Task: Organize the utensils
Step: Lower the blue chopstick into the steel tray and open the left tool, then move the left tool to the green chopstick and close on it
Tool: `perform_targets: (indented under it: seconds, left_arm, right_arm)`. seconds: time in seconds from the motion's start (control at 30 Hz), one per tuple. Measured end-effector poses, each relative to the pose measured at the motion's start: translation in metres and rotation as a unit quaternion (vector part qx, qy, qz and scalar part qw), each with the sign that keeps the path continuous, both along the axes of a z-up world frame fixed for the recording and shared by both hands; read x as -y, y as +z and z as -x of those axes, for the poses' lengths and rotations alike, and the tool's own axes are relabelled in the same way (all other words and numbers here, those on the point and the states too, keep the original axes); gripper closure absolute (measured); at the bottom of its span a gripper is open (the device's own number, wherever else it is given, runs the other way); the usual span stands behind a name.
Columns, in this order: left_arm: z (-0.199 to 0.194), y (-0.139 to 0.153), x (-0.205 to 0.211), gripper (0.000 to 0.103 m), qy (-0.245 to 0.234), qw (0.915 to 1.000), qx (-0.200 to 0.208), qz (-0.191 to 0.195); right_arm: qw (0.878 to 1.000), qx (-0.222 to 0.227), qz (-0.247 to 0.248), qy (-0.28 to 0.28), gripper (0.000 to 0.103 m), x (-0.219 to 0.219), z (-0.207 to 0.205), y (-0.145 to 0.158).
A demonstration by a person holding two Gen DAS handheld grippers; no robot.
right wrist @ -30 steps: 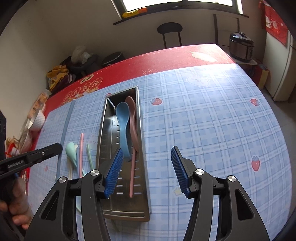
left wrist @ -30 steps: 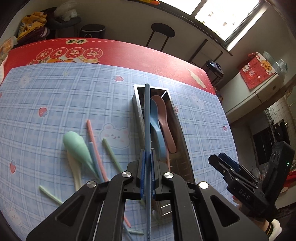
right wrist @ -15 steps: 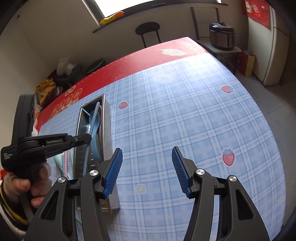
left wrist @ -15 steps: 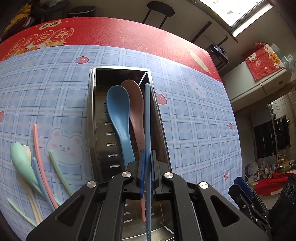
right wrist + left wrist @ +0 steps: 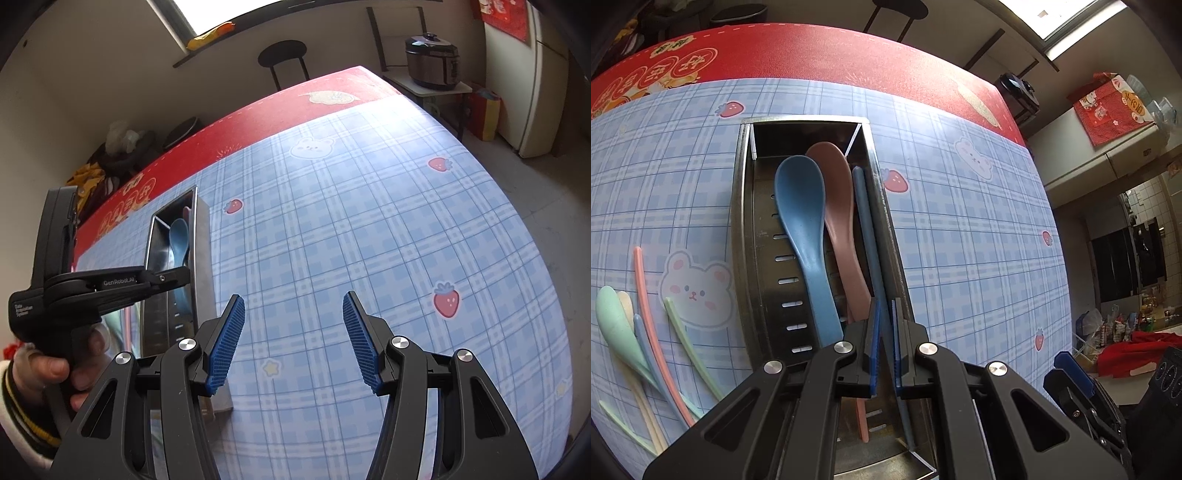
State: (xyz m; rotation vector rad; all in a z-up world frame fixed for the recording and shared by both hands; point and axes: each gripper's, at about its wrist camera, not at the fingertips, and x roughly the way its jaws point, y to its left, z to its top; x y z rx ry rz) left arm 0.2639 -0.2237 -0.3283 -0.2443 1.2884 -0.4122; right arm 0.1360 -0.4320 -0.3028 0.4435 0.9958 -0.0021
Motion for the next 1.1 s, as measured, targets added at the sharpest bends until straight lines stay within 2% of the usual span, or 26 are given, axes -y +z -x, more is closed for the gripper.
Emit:
perform_targets:
  seconds: [0.1,0.3,0.47,0.63,0.77,0.83,0.93,1.1]
  left_arm:
    - [0.006,0.011,-0.014,0.092,-0.001,0.9999,0.012,0.002]
    - [0.034,0.046,-0.056,0.084,0.0,0.9965,0.082,-0.018]
    - [0.066,0.062,-0.107,0.083,0.018,0.9928,0.112,-0.038]
    - [0.094,0.055,-0.17,0.083,0.083,0.993,0.078,-0.031]
    - [0.115,0.045,-0.207,0.084,0.133,0.9895,0.045,-0.033]
    - [0.124,0.038,-0.217,0.084,0.149,0.9877,0.028,-0.038]
    - [0.134,0.025,-0.225,0.084,0.171,0.9851,-0.006,-0.022]
    - [0.137,0.008,-0.22,0.083,0.172,0.9842,-0.038,-0.019]
  right_arm:
    - [1.0,0.002,-0.003,0.001,0.049,-0.006,0.001,0.002]
    - [1.0,0.011,-0.011,0.007,0.049,-0.026,0.005,0.009]
    - [0.999,0.021,0.003,0.033,0.049,-0.058,0.007,0.014]
    - [0.997,0.019,0.009,0.07,0.049,-0.094,0.006,0.013]
    - [0.995,0.015,0.011,0.098,0.049,-0.118,-0.001,0.012]
    - [0.994,0.015,0.013,0.111,0.049,-0.13,-0.005,0.013]
    - [0.991,0.017,0.016,0.128,0.049,-0.144,-0.008,0.013]
    - [0.988,0.015,0.02,0.15,0.049,-0.159,-0.009,0.013]
